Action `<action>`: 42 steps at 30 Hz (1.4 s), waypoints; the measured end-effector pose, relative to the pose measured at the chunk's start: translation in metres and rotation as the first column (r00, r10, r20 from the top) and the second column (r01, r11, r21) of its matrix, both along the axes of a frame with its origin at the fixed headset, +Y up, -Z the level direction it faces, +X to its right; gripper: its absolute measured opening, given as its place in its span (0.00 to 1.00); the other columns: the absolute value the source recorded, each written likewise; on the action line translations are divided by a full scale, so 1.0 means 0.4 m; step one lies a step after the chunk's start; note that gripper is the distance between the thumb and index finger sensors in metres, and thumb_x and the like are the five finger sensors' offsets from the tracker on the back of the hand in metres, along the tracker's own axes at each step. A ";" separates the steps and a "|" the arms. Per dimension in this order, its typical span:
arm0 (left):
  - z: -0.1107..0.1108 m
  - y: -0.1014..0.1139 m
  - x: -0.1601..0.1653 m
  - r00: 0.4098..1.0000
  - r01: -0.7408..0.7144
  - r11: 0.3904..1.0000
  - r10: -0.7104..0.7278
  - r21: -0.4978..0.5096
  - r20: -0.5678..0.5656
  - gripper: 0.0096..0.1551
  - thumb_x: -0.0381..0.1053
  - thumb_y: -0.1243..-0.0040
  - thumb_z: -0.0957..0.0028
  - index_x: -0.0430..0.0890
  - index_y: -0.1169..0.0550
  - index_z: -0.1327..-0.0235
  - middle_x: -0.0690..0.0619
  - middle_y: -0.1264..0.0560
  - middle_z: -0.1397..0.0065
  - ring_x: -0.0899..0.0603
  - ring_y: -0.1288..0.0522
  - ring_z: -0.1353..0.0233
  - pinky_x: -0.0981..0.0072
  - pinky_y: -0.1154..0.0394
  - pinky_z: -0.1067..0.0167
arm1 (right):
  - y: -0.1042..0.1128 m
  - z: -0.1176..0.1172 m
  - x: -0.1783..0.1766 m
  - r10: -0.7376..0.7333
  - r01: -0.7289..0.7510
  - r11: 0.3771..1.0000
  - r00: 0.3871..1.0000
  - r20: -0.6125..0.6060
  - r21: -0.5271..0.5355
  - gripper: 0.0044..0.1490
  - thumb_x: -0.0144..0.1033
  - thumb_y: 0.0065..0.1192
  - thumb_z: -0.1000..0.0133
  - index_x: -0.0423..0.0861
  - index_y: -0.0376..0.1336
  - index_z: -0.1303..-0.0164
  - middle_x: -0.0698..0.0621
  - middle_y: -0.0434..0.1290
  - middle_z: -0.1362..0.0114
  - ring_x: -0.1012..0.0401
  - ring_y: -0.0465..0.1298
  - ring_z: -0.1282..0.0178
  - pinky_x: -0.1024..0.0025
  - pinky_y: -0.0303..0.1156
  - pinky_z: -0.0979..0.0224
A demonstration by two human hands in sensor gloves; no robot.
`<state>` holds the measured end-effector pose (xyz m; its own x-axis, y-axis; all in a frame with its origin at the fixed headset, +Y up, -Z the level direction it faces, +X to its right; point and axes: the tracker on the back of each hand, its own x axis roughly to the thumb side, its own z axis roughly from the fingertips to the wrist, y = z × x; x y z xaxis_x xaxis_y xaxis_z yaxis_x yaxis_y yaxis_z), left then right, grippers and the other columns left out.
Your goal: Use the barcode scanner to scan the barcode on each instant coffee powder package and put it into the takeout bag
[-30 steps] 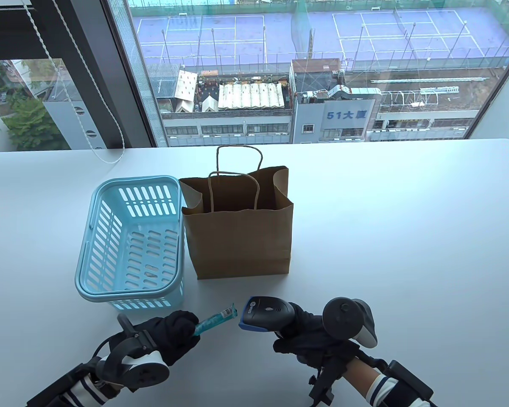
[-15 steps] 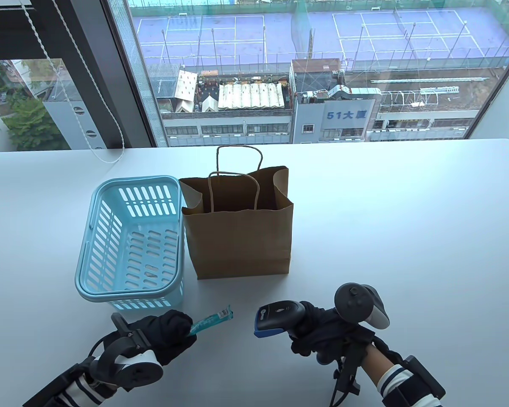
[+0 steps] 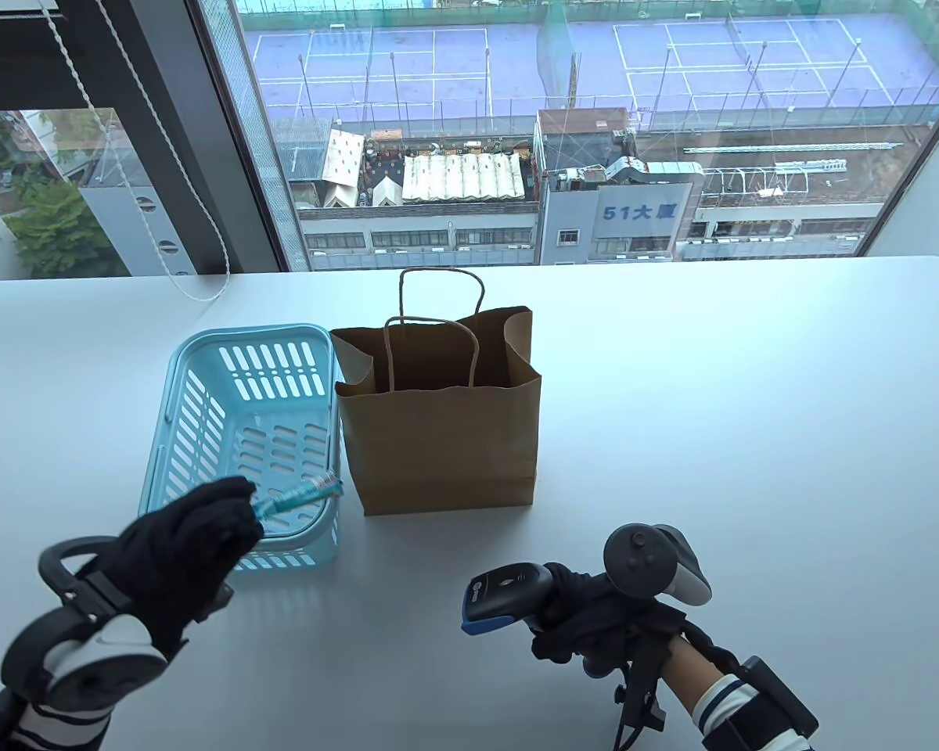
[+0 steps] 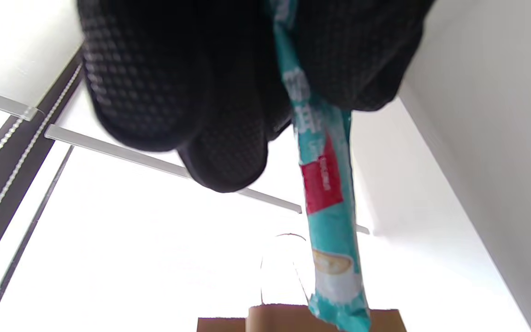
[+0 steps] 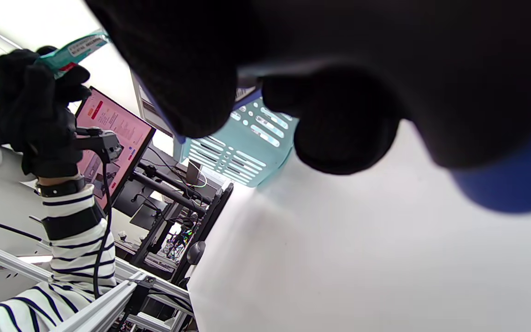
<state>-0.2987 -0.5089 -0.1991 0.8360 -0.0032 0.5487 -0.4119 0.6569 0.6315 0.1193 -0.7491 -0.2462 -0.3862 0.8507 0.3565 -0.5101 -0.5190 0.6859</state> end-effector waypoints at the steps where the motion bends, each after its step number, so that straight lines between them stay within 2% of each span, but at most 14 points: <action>1: -0.037 0.050 -0.009 1.000 -0.015 0.999 0.014 -0.037 -0.028 0.16 0.54 0.31 0.58 0.55 0.19 0.57 0.50 0.14 0.47 0.48 0.07 0.56 0.66 0.10 0.64 | -0.001 0.000 -0.001 0.005 -0.005 1.000 1.000 -0.002 -0.002 0.43 0.36 0.73 0.47 0.28 0.53 0.34 0.40 0.74 0.43 0.47 0.82 0.58 0.50 0.78 0.53; 4: -0.133 0.133 -0.016 0.991 -0.123 0.988 0.117 -0.097 -0.066 0.15 0.54 0.30 0.60 0.57 0.17 0.59 0.53 0.13 0.46 0.47 0.08 0.53 0.65 0.11 0.62 | -0.003 0.000 -0.001 0.010 -0.010 1.000 1.000 0.001 -0.004 0.43 0.36 0.73 0.47 0.28 0.53 0.34 0.40 0.74 0.43 0.47 0.82 0.58 0.50 0.78 0.53; 7: -0.251 0.169 0.006 0.967 -0.254 0.929 0.251 -0.270 -0.047 0.15 0.55 0.29 0.60 0.58 0.17 0.60 0.56 0.14 0.44 0.46 0.10 0.48 0.62 0.12 0.56 | -0.001 0.001 0.000 0.008 -0.008 1.000 1.000 0.010 -0.006 0.43 0.36 0.73 0.47 0.28 0.53 0.34 0.40 0.74 0.43 0.47 0.82 0.58 0.50 0.78 0.53; 9: -0.319 0.157 0.042 0.947 -0.307 0.872 0.321 -0.381 -0.029 0.15 0.54 0.29 0.60 0.57 0.16 0.61 0.56 0.15 0.43 0.45 0.11 0.45 0.60 0.13 0.52 | -0.001 0.001 0.001 0.005 -0.005 1.000 1.000 0.013 -0.008 0.43 0.36 0.73 0.47 0.28 0.53 0.34 0.40 0.74 0.43 0.47 0.82 0.58 0.50 0.78 0.53; 11: -0.366 0.127 0.082 0.949 -0.295 0.853 0.314 -0.432 -0.027 0.14 0.55 0.29 0.60 0.58 0.16 0.61 0.57 0.15 0.42 0.45 0.12 0.44 0.60 0.14 0.51 | 0.000 0.001 0.001 0.006 -0.006 1.000 1.000 0.013 -0.008 0.43 0.36 0.73 0.47 0.28 0.53 0.34 0.40 0.74 0.43 0.47 0.82 0.58 0.50 0.78 0.53; 17: -0.447 0.026 0.193 0.952 -0.271 0.796 0.305 -0.542 -0.028 0.14 0.56 0.30 0.60 0.58 0.16 0.62 0.60 0.16 0.40 0.43 0.15 0.37 0.56 0.16 0.44 | -0.001 0.001 0.001 0.013 -0.013 1.000 1.000 0.009 -0.014 0.43 0.36 0.73 0.47 0.28 0.53 0.34 0.40 0.74 0.43 0.47 0.82 0.58 0.50 0.78 0.53; 21: -0.470 -0.020 0.248 0.979 -0.179 0.791 0.201 -0.585 -0.027 0.15 0.57 0.35 0.57 0.58 0.16 0.59 0.59 0.17 0.37 0.41 0.21 0.30 0.50 0.22 0.36 | -0.003 0.000 0.001 0.021 -0.021 1.000 1.000 0.008 -0.020 0.43 0.36 0.73 0.47 0.28 0.53 0.34 0.40 0.74 0.43 0.47 0.82 0.58 0.50 0.78 0.53; 23: -0.484 -0.035 0.267 0.994 -0.081 0.755 0.112 -0.651 0.006 0.19 0.59 0.45 0.51 0.57 0.17 0.53 0.57 0.22 0.28 0.38 0.28 0.24 0.43 0.31 0.30 | -0.003 0.000 0.001 0.023 -0.023 0.999 1.000 0.007 -0.022 0.43 0.36 0.73 0.47 0.28 0.53 0.34 0.40 0.74 0.43 0.47 0.82 0.58 0.50 0.78 0.53; 24: -0.492 -0.045 0.273 0.998 -0.028 0.709 0.061 -0.705 0.022 0.23 0.60 0.53 0.48 0.56 0.20 0.47 0.56 0.27 0.23 0.36 0.32 0.21 0.41 0.35 0.28 | -0.003 0.000 0.001 0.024 -0.024 0.999 1.000 0.007 -0.023 0.43 0.36 0.73 0.47 0.28 0.53 0.34 0.40 0.74 0.43 0.47 0.82 0.58 0.50 0.78 0.53; 25: -0.495 -0.051 0.275 0.998 -0.010 0.691 0.051 -0.723 0.035 0.25 0.60 0.55 0.48 0.56 0.22 0.43 0.56 0.30 0.21 0.35 0.36 0.19 0.39 0.39 0.26 | -0.003 0.000 0.000 0.025 -0.025 0.999 1.000 0.007 -0.024 0.43 0.36 0.73 0.47 0.28 0.53 0.34 0.40 0.74 0.43 0.47 0.82 0.58 0.50 0.78 0.53; 30: -0.492 -0.059 0.267 0.995 -0.011 0.700 0.076 -0.714 0.059 0.26 0.60 0.56 0.47 0.55 0.23 0.41 0.56 0.32 0.19 0.35 0.39 0.18 0.39 0.43 0.25 | -0.005 -0.001 0.000 0.031 -0.031 0.999 1.000 0.007 -0.027 0.43 0.36 0.73 0.47 0.28 0.53 0.34 0.40 0.74 0.43 0.47 0.82 0.58 0.50 0.78 0.53; 38: -0.449 -0.030 0.202 0.961 -0.125 0.773 0.251 -0.622 0.119 0.26 0.60 0.56 0.47 0.54 0.22 0.42 0.55 0.31 0.21 0.36 0.37 0.19 0.42 0.42 0.25 | -0.006 0.000 -0.003 0.034 -0.034 0.999 0.999 0.004 -0.031 0.43 0.36 0.73 0.47 0.28 0.53 0.34 0.40 0.74 0.43 0.47 0.82 0.58 0.50 0.78 0.53; 40: -0.414 -0.015 0.180 0.940 -0.155 0.814 0.296 -0.559 0.171 0.26 0.60 0.55 0.48 0.53 0.22 0.42 0.54 0.30 0.22 0.36 0.36 0.19 0.42 0.42 0.25 | -0.006 -0.001 -0.003 0.032 -0.032 0.999 0.999 0.005 -0.031 0.43 0.36 0.73 0.47 0.28 0.53 0.34 0.40 0.74 0.43 0.47 0.82 0.58 0.50 0.78 0.53; 42: -0.336 0.003 0.169 0.911 -0.137 0.910 0.271 -0.391 0.311 0.25 0.59 0.54 0.47 0.53 0.22 0.43 0.54 0.28 0.23 0.37 0.34 0.20 0.43 0.40 0.26 | -0.007 -0.001 -0.003 0.030 -0.030 0.999 1.000 0.006 -0.031 0.43 0.36 0.73 0.47 0.28 0.53 0.34 0.39 0.74 0.43 0.47 0.82 0.58 0.50 0.78 0.53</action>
<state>-0.2312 -0.5078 -0.3334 0.5491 0.3954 0.7363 -0.7106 0.6846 0.1623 0.1180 -0.7517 -0.2465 -0.4142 0.8490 0.3280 -0.4988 -0.5132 0.6985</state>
